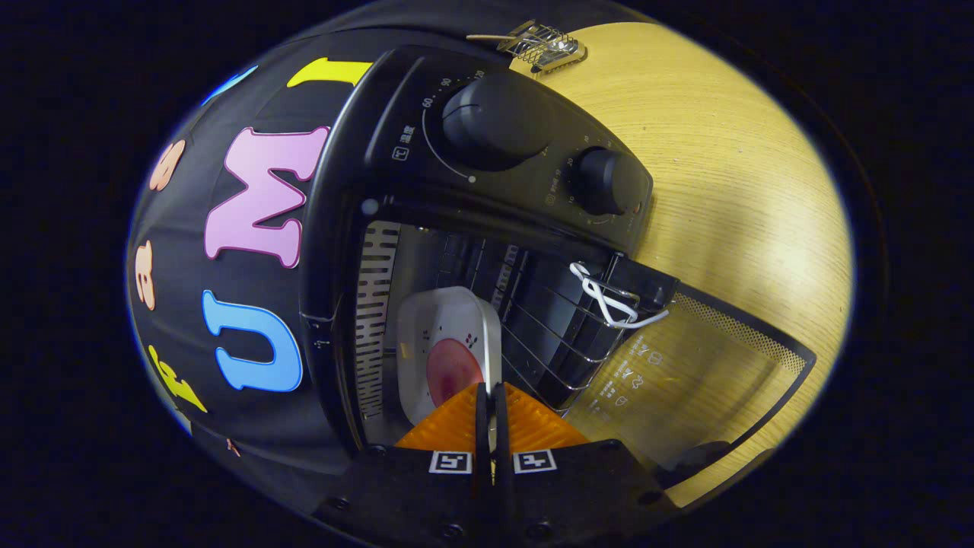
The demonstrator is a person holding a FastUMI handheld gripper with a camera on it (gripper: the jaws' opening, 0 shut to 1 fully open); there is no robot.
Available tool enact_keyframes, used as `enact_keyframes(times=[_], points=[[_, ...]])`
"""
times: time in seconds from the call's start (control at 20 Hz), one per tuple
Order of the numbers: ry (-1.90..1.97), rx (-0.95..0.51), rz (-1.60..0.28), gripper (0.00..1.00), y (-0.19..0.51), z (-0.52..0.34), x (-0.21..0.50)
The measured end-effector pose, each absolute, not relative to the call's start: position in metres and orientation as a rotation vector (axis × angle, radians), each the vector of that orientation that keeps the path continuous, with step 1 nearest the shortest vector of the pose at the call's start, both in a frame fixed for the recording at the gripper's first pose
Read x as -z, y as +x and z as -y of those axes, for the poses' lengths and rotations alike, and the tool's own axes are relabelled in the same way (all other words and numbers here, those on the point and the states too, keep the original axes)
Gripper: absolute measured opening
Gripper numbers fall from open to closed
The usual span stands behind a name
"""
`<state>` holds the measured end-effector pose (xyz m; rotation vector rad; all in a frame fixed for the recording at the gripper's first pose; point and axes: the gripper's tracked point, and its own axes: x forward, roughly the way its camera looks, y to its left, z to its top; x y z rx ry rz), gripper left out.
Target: Open the toaster oven, put the food inside, and close the toaster oven door.
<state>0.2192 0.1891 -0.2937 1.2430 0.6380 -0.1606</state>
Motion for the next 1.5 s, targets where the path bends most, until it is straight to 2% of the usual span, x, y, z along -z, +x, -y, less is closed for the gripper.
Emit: enact_keyframes(times=[0.05, 0.2, 0.3, 0.4, 0.45, 0.5, 0.55, 0.8, 0.95, 1.25, 1.5], points=[[1.24, 0.155, -0.621, 0.06, 0.22, -0.188, 0.29], [1.221, 0.126, -0.569, 0.17, 0.218, -0.185, 0.275], [1.215, 0.086, -0.589, 0.32, 0.208, -0.191, 0.268], [1.183, 0.027, -0.626, 0.7, 0.188, -0.199, 0.262], [1.142, 0.008, -0.639, 0.77, 0.177, -0.201, 0.262], [1.097, -0.008, -0.655, 0.92, 0.166, -0.202, 0.261], [1.061, -0.032, -0.674, 0.98, 0.152, -0.208, 0.258], [0.729, -0.209, -0.704, 0.98, 0.103, -0.215, 0.233], [0.514, -0.265, -0.685, 0.98, 0.084, -0.216, 0.226], [0.169, -0.266, -0.73, 0.99, 0.055, -0.21, 0.253], [-0.01, -0.189, -0.782, 0.99, 0.042, -0.192, 0.291]])
